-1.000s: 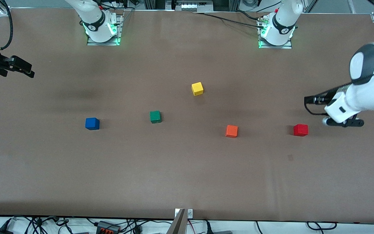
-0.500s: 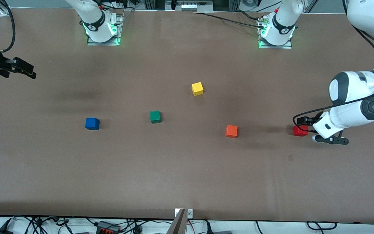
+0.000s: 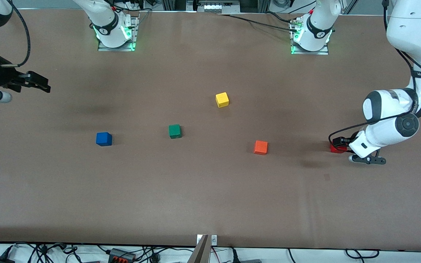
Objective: Pass red block to right arm, stack on blue
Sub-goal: 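Lower the left gripper onto the red cube and close it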
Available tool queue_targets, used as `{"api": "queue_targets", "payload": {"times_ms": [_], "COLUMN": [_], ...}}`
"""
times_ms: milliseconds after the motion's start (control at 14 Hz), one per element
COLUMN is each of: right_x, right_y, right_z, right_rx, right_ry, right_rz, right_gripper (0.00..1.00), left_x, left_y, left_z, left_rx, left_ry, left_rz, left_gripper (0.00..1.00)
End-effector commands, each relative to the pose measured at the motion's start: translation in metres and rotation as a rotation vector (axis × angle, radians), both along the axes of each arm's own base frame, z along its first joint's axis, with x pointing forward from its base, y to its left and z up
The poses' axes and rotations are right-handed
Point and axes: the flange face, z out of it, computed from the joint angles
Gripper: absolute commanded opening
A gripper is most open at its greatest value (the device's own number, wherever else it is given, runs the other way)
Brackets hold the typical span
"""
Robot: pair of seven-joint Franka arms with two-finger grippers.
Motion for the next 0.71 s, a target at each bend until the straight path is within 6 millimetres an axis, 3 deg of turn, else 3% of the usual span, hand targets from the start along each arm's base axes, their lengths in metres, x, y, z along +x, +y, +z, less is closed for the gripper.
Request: {"api": "queue_targets", "payload": {"times_ms": [0,143,429,500,643], "right_x": [0.008,0.012,0.022,0.027,0.036], "right_y": [0.03,0.052,0.077,0.085,0.108], "right_z": [-0.02,-0.031,-0.06,-0.071,-0.087], "right_rx": [0.074,0.119,0.317,0.379,0.505], "right_ry": [0.034,0.048,0.105,0.123,0.137], "right_rz": [0.016,0.034,-0.001,-0.022,-0.059], "right_gripper": [1.0,1.0,1.0,1.0,1.0], "left_x": [-0.006,-0.006,-0.007,-0.007,-0.005], "left_y": [0.001,-0.002,-0.002,-0.005,-0.008], "left_z": [-0.011,-0.017,-0.026,-0.025,-0.015], "left_rx": [0.004,0.002,-0.006,-0.009,-0.013], "left_ry": [0.0,-0.004,0.0,0.007,0.033], "left_rz": [-0.043,-0.058,-0.136,-0.144,-0.149], "left_gripper": [1.0,0.98,0.33,0.23,0.18]}}
